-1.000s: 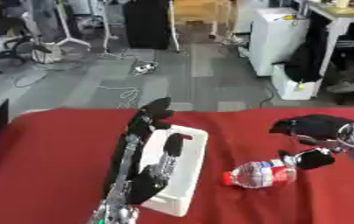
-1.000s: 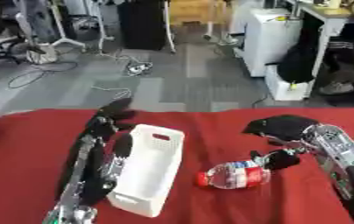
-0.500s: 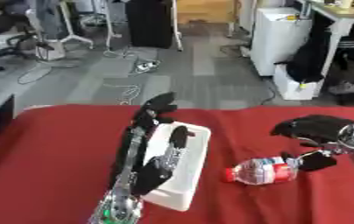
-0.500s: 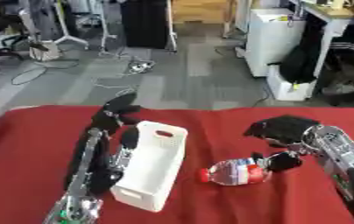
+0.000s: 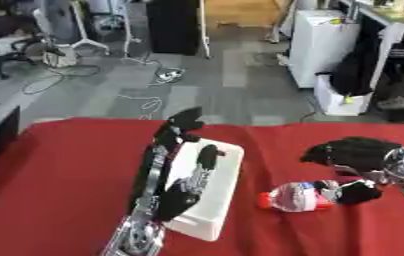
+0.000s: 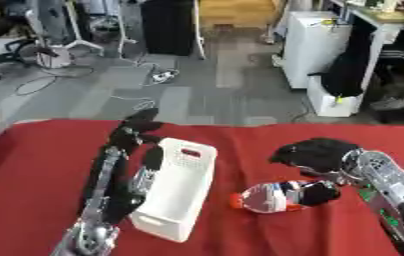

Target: Pick up objects on the table and place them in the box.

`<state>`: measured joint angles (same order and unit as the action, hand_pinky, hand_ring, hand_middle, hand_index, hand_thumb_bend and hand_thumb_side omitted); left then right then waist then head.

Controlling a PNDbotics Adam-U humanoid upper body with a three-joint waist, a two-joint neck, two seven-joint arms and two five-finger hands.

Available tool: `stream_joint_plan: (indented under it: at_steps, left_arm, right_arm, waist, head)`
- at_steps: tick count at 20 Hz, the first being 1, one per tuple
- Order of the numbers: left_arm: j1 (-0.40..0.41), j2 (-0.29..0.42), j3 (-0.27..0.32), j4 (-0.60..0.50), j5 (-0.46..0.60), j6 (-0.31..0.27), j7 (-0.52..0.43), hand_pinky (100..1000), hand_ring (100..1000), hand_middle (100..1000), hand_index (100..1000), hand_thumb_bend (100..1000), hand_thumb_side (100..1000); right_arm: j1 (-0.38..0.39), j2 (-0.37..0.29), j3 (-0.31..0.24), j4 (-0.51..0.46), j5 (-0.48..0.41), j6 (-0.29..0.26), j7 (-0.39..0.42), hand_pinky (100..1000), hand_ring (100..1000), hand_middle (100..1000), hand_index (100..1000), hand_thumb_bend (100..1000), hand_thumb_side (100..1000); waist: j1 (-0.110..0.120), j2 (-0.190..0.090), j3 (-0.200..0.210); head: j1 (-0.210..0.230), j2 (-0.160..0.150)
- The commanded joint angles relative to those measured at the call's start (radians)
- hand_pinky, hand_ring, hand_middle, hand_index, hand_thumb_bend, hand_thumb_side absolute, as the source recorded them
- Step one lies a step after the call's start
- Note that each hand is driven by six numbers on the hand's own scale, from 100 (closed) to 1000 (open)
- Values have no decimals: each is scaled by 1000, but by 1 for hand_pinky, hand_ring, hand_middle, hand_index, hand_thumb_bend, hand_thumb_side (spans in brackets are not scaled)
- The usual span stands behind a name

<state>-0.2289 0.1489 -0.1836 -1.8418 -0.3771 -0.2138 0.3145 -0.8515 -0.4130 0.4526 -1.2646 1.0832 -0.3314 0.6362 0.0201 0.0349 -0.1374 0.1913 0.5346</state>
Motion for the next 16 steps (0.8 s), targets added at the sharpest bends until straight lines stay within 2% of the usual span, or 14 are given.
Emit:
stream_joint_plan:
  at_steps: [1, 4, 5, 6, 7, 8, 9, 10, 16]
  left_arm:
    - [-15, 3, 8, -10, -1, -2, 3, 672, 784, 829, 879, 280, 772]
    - [-16, 0, 10, -11, 0, -1, 4, 672, 782, 826, 878, 279, 772]
    - [-16, -1, 10, -11, 0, -1, 4, 672, 782, 826, 878, 279, 772]
    - [-17, -1, 11, -12, 0, -1, 5, 672, 781, 826, 878, 279, 773]
    - [-17, -2, 11, -12, 0, -1, 5, 672, 781, 825, 878, 279, 773]
    - [-17, -3, 11, -12, 0, 0, 5, 672, 781, 825, 878, 278, 773]
    - [-17, -3, 12, -12, 0, 0, 5, 672, 781, 825, 878, 278, 773]
    - [-18, -4, 12, -12, 0, 0, 6, 672, 780, 825, 879, 277, 773]
    - [-23, -7, 12, -15, 1, 0, 4, 673, 779, 825, 879, 276, 774]
  right_arm:
    - [4, 10, -33, -44, -16, 24, 2, 711, 859, 913, 1000, 105, 692]
    - [24, 22, -61, -72, -32, 42, -12, 681, 824, 889, 999, 139, 654]
    - [29, 23, -70, -80, -39, 47, -19, 645, 783, 870, 1000, 113, 634]
    - [33, 24, -79, -86, -45, 52, -24, 616, 752, 854, 1000, 173, 617]
    - [37, 25, -86, -90, -50, 56, -26, 591, 734, 849, 1000, 186, 601]
    - [41, 26, -95, -92, -54, 62, -24, 587, 733, 852, 1000, 189, 593]
    - [44, 26, -102, -95, -57, 65, -21, 587, 735, 854, 1000, 116, 561]
    - [49, 30, -114, -97, -60, 72, -17, 593, 742, 861, 1000, 185, 582]
    - [87, 62, -188, -135, -66, 107, -8, 604, 746, 865, 1000, 154, 591]
  waist:
    - [2, -6, 4]
    - [6, -1, 7]
    - [7, 1, 7]
    - [8, 2, 8]
    - [9, 3, 8]
    - [10, 4, 9]
    - [10, 5, 9]
    - [12, 6, 10]
    - [24, 14, 16]
  head:
    - [11, -6]
    - [11, -8]
    - [11, -9]
    - [10, -9]
    - [10, -9]
    - [10, -9]
    - [10, -9]
    - [10, -10]
    - [6, -14]
